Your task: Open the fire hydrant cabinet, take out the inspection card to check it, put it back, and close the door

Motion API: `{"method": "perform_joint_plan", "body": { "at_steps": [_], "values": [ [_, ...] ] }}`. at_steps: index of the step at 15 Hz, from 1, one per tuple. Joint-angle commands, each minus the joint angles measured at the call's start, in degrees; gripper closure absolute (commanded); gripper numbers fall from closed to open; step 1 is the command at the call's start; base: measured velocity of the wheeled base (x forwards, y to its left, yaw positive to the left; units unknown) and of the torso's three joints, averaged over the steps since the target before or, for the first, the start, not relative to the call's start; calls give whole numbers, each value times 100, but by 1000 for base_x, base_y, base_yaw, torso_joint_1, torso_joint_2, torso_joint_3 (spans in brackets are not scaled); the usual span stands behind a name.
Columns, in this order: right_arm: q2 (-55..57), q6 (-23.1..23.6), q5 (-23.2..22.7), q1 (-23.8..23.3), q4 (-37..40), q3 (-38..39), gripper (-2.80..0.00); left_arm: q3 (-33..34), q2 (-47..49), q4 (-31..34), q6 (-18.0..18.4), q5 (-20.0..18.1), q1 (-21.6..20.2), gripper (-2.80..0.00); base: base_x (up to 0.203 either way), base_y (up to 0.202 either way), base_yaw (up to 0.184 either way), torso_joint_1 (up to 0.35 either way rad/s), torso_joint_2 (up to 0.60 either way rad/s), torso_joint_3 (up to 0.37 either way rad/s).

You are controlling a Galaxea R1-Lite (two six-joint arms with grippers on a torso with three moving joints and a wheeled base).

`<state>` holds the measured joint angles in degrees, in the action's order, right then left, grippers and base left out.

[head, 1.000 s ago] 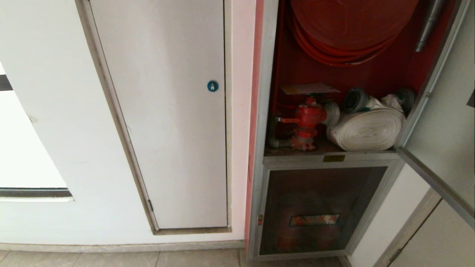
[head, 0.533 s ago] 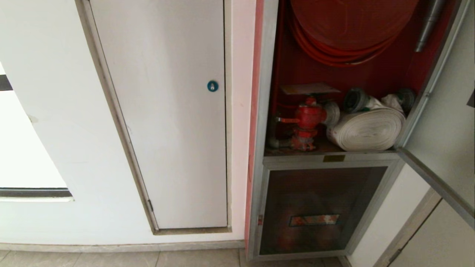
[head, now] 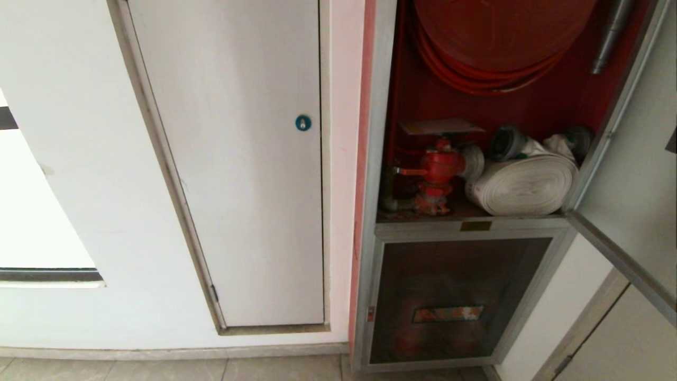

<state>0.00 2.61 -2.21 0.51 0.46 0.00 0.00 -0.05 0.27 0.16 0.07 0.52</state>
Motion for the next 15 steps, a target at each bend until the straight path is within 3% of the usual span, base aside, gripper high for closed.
{"method": "perform_joint_plan", "body": {
  "at_steps": [1, 4, 15],
  "values": [
    [9, 3, 1, 2, -2, 9, 0, 0, 5, 0, -16, 1, 0, 0, 0, 0, 0, 0, 0, 0],
    [9, 3, -8, 2, -2, 9, 0, 0, 5, 0, -16, 1, 0, 0, 26, 0, 1, -2, 0, 2],
    [9, 3, 1, 2, 6, 9, 0, -9, 5, 0, -16, 1, 0, 0, 196, 0, 0, 4, 1, 2]
  ]
}}
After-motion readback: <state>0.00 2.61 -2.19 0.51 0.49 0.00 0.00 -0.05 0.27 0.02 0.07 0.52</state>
